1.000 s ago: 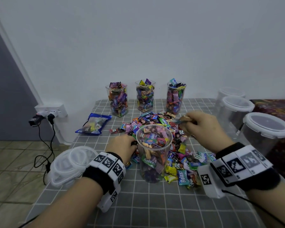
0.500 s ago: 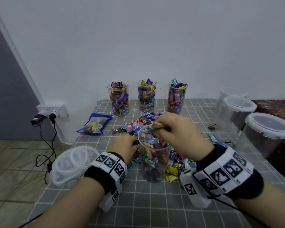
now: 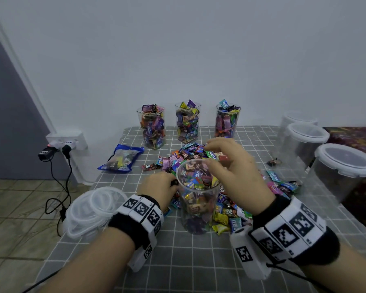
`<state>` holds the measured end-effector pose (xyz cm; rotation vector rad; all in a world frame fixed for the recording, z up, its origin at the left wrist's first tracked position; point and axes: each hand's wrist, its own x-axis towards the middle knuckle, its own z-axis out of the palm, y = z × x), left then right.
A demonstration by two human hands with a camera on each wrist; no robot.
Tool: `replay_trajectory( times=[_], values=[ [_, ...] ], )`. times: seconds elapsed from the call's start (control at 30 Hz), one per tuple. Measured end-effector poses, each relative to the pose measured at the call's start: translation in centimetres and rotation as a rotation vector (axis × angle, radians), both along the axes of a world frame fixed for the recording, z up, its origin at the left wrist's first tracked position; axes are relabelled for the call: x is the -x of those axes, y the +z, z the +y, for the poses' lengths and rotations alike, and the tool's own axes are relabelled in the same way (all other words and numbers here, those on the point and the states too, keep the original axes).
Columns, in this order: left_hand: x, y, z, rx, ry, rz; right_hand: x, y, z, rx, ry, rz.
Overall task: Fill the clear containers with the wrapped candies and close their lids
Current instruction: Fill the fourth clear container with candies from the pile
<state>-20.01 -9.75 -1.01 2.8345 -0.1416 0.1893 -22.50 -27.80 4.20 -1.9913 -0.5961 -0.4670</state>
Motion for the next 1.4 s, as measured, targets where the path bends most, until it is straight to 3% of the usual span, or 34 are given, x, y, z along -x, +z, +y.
replay_trajectory(
  times=[0.17, 0.27, 0.63, 0.83, 0.97, 1.07, 1.2, 1.4],
  values=[
    [0.0, -0.2, 0.0, -0.003, -0.018, 0.011, 0.1, -1.6, -0.6, -0.013, 0.130, 0.411],
    [0.0, -0.2, 0.1, 0.031, -0.013, 0.016, 0.2, -2.3, -0.5, 0.013, 0.166, 0.484],
    [0.6, 0.8, 1.6, 0.100, 0.029, -0.118, 0.3, -2.8, -0.3, -0.095, 0.176, 0.496],
    [1.4, 5.3, 2.0, 0.223, 0.042, -0.253, 0.3, -2.9, -0.4, -0.088, 0.183, 0.489],
    [2.8, 8.4, 0.6, 0.312, -0.054, -0.304, 0.2, -2.9, -0.4, -0.076, 0.175, 0.480],
    [3.6, 9.6, -0.8, 0.358, -0.160, -0.240, 0.2, -3.0, -0.5, -0.090, 0.190, 0.483],
    [4.0, 9.6, -2.4, 0.261, -0.259, -0.106, 0.2, -3.1, -0.5, -0.116, 0.217, 0.492],
    [4.0, 9.2, -3.4, 0.209, -0.329, -0.047, 0.2, -3.3, -0.4, -0.162, 0.245, 0.462]
  ],
)
